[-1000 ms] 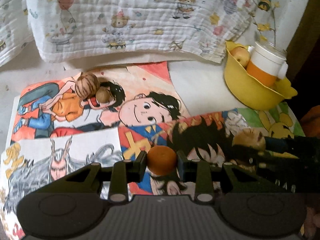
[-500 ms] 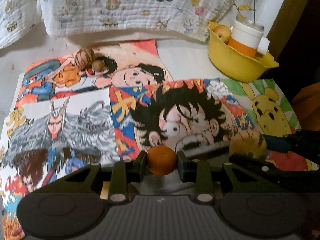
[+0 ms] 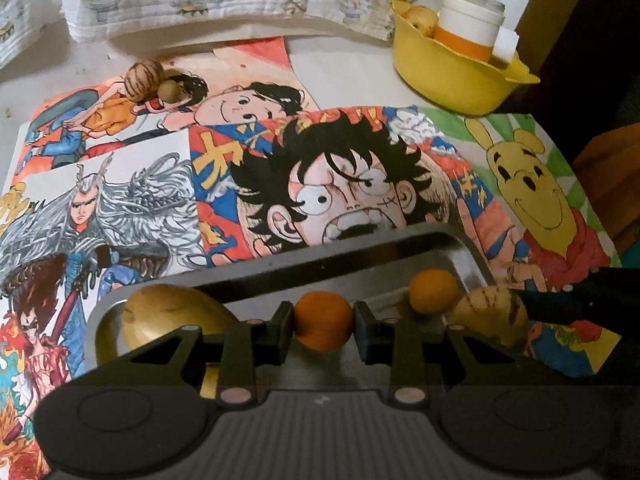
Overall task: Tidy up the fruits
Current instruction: 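Carry the striped fruit and the orange over the tray, then open both tools to release the striped fruit and orange onto the tray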
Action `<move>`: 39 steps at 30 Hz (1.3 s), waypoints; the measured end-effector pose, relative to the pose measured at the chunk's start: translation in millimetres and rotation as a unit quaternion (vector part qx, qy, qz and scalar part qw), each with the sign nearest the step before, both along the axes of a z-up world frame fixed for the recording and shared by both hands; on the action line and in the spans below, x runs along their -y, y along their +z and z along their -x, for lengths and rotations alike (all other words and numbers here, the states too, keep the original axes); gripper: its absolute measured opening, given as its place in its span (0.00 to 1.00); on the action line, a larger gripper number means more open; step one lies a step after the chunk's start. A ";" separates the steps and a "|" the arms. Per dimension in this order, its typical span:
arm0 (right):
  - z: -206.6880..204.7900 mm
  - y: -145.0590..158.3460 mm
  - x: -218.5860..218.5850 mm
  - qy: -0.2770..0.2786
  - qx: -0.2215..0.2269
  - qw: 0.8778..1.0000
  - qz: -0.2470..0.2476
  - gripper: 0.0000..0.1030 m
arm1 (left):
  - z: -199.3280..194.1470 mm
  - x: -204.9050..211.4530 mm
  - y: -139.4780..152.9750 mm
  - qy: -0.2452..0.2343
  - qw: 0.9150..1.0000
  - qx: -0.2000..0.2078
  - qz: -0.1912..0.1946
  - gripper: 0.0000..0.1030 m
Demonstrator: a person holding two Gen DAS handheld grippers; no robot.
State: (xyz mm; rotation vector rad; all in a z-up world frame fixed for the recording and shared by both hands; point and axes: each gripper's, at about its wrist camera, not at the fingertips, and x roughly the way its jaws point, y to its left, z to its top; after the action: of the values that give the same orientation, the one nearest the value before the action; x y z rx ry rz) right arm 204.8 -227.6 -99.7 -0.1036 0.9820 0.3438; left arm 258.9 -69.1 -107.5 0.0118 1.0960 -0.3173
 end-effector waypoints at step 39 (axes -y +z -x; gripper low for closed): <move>18.5 10.8 25.0 0.001 -0.035 0.999 -0.037 0.92 | 44.0 -5.0 36.8 0.045 0.999 0.021 -0.018 0.88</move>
State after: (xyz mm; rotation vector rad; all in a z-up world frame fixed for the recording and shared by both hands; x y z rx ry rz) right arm 186.4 -252.6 -88.9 -0.0262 1.0365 0.3880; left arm 214.8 -64.1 -70.7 0.0009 1.0580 -0.2160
